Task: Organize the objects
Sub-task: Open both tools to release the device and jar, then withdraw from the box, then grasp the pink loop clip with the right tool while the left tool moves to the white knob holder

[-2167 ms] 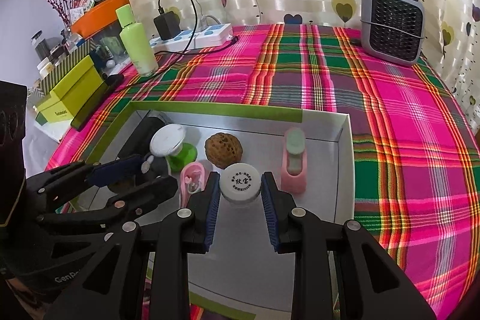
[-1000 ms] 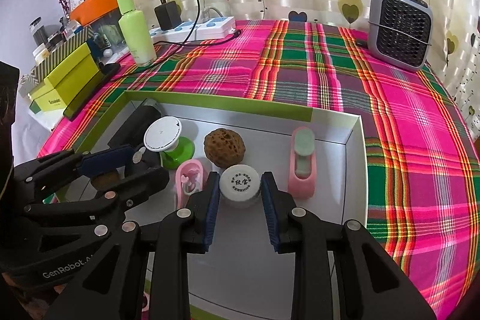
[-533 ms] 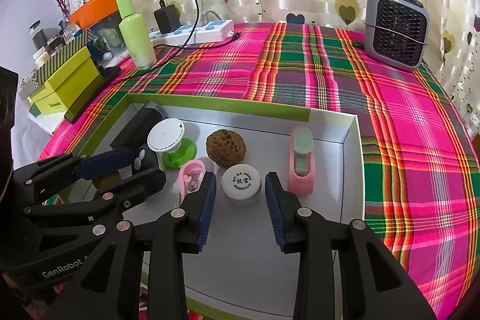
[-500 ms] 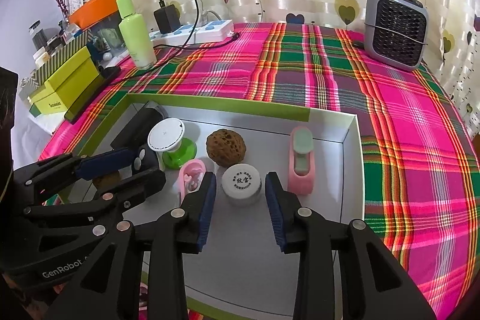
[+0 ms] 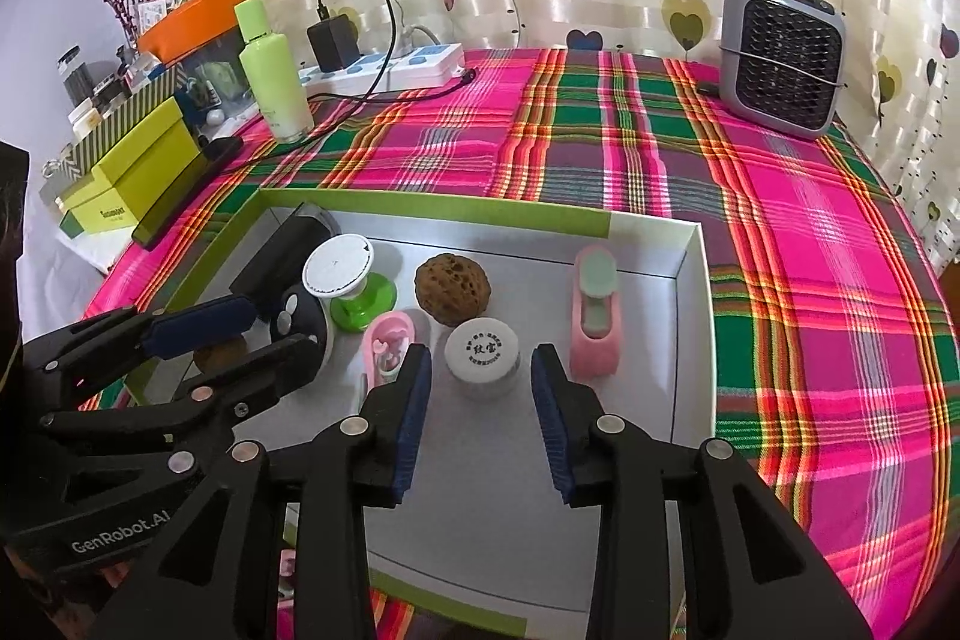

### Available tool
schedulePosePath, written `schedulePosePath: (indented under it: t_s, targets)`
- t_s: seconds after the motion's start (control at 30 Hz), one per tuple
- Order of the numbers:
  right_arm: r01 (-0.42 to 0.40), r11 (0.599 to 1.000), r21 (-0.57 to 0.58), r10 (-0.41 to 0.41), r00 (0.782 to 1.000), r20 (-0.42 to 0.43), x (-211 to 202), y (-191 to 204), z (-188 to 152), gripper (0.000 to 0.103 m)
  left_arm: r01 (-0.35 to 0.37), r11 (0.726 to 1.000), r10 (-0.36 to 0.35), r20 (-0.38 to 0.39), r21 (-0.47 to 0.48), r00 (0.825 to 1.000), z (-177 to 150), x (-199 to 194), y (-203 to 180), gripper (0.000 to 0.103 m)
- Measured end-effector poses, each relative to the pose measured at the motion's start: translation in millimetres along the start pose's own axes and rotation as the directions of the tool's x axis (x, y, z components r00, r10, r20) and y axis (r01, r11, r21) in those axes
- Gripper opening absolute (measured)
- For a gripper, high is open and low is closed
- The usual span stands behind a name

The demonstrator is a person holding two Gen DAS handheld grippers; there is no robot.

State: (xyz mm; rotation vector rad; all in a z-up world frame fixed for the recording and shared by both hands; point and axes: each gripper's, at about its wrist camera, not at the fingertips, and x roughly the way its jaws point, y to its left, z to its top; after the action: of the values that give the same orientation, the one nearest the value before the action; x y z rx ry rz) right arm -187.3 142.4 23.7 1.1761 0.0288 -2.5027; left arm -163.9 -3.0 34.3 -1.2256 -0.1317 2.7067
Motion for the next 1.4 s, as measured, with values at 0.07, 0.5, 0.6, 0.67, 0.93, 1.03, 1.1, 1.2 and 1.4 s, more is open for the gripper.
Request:
schedulePosePath:
  t_s: [0.07,0.5,0.6,0.67,0.93,1.03,1.1,1.2,1.4]
  targets:
    - [-0.001,1.0,0.005,0.001,1.0,0.009,-4,0,-1,0.036,0.004,1.0,-0.004,0.003,0.001,1.0,-1,-4,-1,0.053]
    - [0.004,1.0,0.016,-0.005,0.999,0.045,-36,11,-14,0.036,0.006,1.0,-0.006,0.046,0.005,0.999,-17,-38,0,0.053]
    - [0.001,1.0,0.015,-0.002,0.998,0.058,-47,14,-20,0.036,0.014,1.0,-0.013,0.054,-0.016,0.998,-25,-47,8,0.053]
    - [-0.002,1.0,0.019,0.001,0.998,0.057,-53,15,-26,0.036,0.019,1.0,-0.017,0.053,-0.024,0.998,-32,-52,12,0.053]
    - [-0.016,1.0,0.026,0.014,0.998,0.056,-69,26,-45,0.036,0.037,0.999,-0.035,0.081,-0.028,0.996,-51,-75,17,0.053]
    - [-0.022,0.999,0.034,0.02,0.998,0.058,-71,31,-51,0.036,0.042,0.999,-0.04,0.092,-0.017,0.995,-53,-82,15,0.053]
    - [-0.032,0.999,0.031,0.03,0.998,0.053,-71,36,-53,0.036,0.046,0.999,-0.043,0.095,-0.028,0.995,-56,-86,17,0.053]
    - [-0.02,0.999,0.027,0.018,0.999,0.045,-68,44,-57,0.036,0.039,0.999,-0.036,0.084,-0.037,0.996,-63,-87,19,0.053]
    - [-0.018,0.998,0.061,0.017,1.0,0.026,-62,49,-64,0.036,0.032,0.998,-0.028,0.053,-0.061,0.998,-78,-84,27,0.053]
